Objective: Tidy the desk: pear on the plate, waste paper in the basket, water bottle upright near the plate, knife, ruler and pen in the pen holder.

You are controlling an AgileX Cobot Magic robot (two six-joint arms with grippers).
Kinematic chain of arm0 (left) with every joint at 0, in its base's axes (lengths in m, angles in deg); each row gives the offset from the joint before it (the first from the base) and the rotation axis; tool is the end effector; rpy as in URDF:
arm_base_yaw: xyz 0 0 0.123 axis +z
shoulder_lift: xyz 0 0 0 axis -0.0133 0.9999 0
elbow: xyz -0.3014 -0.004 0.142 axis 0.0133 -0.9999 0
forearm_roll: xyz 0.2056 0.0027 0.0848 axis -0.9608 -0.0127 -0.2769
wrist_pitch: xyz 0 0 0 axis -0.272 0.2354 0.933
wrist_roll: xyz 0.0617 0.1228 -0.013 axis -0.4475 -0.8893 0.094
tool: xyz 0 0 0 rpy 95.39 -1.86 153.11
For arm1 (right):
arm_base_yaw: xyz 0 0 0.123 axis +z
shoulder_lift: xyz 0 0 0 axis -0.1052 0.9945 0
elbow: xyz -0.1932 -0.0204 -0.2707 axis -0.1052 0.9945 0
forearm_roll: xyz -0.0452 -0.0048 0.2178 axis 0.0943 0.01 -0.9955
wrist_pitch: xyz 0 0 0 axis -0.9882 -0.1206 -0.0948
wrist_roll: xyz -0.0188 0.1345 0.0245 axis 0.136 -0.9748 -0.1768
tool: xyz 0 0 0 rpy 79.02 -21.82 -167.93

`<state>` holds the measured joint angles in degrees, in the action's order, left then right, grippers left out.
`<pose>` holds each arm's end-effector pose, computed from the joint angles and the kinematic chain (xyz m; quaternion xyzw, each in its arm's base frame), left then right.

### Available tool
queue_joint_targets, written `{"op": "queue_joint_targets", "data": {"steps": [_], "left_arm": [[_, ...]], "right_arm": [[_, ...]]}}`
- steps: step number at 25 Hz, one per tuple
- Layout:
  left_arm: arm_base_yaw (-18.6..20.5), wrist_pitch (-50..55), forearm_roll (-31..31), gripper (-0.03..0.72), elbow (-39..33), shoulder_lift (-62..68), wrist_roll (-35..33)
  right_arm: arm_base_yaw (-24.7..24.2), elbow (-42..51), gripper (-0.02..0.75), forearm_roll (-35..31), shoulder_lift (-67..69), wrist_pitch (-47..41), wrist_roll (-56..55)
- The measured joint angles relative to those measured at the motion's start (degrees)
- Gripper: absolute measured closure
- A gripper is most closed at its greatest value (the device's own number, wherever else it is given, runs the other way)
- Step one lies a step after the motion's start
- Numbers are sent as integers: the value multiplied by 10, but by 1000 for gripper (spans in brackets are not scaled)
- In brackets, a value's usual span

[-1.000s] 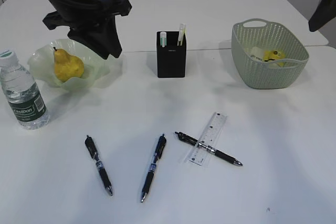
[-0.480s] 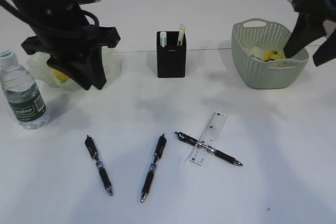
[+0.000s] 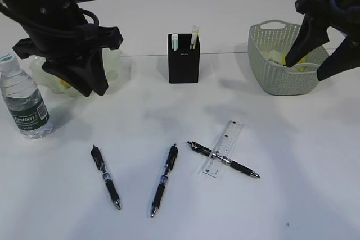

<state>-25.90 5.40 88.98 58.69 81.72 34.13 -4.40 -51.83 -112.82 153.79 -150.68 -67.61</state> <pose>0.3036 -0.1744 0.3076 0.0894 0.9844 -0.1365 0.0655 0.3066 0.0613 0.3272 0.0767 0.9709 0.2066 0.0940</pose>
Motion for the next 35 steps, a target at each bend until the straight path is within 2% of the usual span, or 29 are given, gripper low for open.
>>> {"op": "queue_joint_targets", "data": {"steps": [8,17,25,35], "left_arm": [[0,0,0,535,0,0,2],[0,0,0,535,0,0,-5],[0,0,-2,535,0,0,-5],[0,-1,-19,535,0,0,-5]], "right_arm": [[0,0,265,-7,0,1,-2],[3,1,265,-33,16,7,-96],[71,1,265,64,23,102,-231],[124,1,265,116,73,98,-335]]}}
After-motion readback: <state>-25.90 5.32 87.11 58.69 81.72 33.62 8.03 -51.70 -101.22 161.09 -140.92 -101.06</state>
